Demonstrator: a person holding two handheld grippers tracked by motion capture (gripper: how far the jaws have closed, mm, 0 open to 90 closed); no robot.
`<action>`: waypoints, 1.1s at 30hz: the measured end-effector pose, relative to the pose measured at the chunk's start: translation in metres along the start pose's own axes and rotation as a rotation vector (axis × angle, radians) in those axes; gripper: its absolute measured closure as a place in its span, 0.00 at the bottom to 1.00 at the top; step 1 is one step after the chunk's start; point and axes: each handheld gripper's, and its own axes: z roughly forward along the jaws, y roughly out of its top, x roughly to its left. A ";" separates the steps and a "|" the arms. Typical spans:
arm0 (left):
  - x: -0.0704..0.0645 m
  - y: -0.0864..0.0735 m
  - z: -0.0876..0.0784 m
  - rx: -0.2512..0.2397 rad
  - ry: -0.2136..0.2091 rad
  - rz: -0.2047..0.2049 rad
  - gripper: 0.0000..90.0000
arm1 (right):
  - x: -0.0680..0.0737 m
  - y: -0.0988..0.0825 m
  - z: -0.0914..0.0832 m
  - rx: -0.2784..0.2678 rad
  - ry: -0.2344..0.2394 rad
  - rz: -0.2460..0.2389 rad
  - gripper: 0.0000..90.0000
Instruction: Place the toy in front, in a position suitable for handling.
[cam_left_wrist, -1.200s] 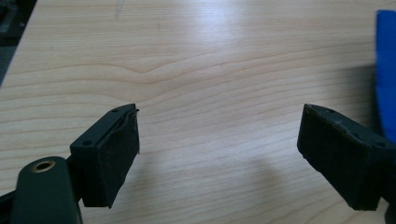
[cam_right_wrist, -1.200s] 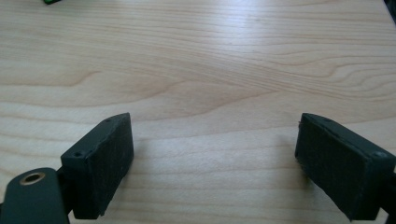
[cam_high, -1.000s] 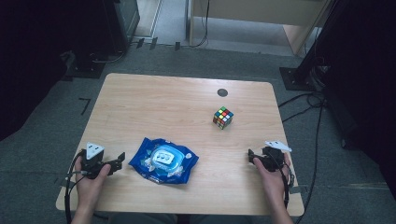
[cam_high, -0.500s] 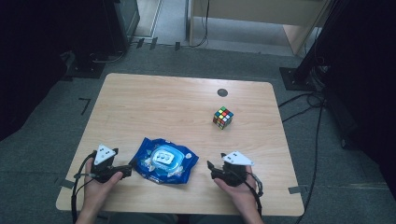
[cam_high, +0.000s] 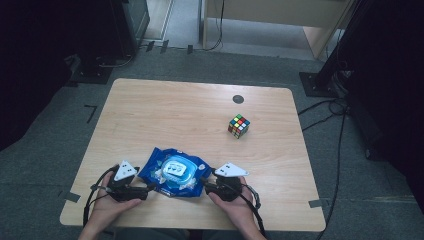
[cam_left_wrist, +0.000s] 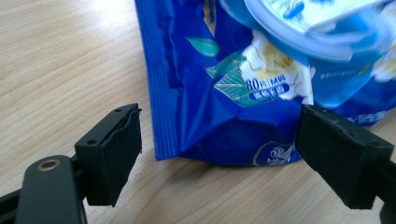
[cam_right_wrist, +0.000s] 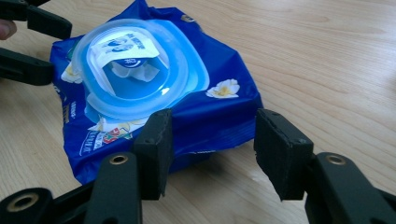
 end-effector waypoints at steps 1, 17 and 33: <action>0.000 0.001 0.001 -0.001 0.013 -0.009 0.17 | 0.002 0.000 0.001 0.001 -0.001 -0.008 0.56; 0.018 0.016 0.004 -0.063 0.324 -0.283 0.47 | 0.023 0.018 0.014 -0.064 0.015 -0.097 0.57; 0.013 0.028 0.033 -0.023 0.149 -0.275 0.60 | 0.016 0.014 0.039 0.008 0.077 -0.065 0.75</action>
